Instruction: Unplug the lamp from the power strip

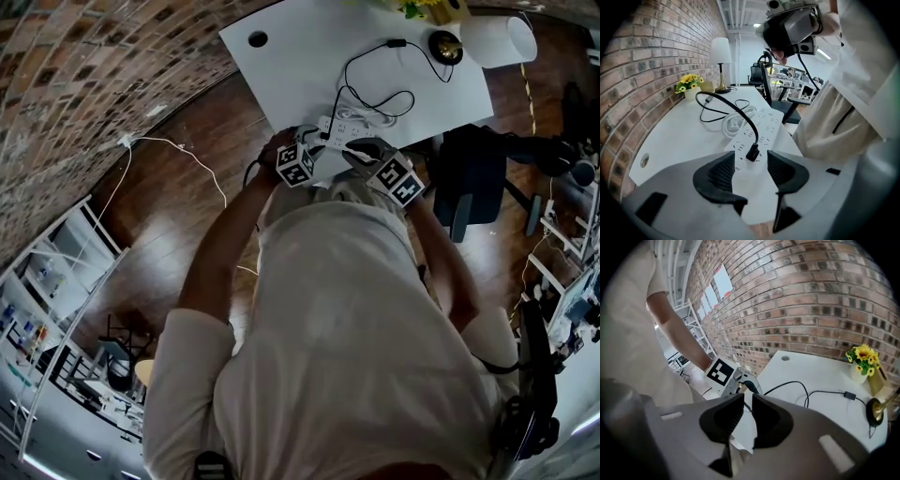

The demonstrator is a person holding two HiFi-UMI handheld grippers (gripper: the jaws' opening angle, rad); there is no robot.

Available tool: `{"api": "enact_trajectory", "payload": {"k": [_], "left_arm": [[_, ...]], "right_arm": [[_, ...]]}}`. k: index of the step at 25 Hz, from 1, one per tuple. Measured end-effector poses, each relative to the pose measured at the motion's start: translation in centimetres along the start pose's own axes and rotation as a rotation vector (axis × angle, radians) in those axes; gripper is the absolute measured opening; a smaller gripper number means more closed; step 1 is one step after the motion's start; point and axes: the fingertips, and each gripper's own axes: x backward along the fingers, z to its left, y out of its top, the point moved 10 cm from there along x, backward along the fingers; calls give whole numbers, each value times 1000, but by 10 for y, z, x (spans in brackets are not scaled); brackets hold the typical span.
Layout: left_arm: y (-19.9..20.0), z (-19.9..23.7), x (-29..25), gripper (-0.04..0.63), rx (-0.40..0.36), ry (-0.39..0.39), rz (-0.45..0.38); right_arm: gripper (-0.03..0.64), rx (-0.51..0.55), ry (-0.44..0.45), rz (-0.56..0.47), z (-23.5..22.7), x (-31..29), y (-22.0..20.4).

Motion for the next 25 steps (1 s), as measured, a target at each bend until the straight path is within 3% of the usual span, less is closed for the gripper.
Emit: {"api": "enact_trajectory", "payload": {"k": [5,14,19,25], "left_arm": [[-1,2,-12,229,-46,23,17],[6,0,-24,230,-90,16,46],[6,-1,-26,241,-77,24,49],[-2,2,-31,230,9,7,35]], "right_arm": [[69,83,5,78,-6,-29,-16],[89,80,20,124,-23,-66,-22],[94,114,65,126,-22,-79,-20],[75,118,41,126,-26,-88,-19]]}}
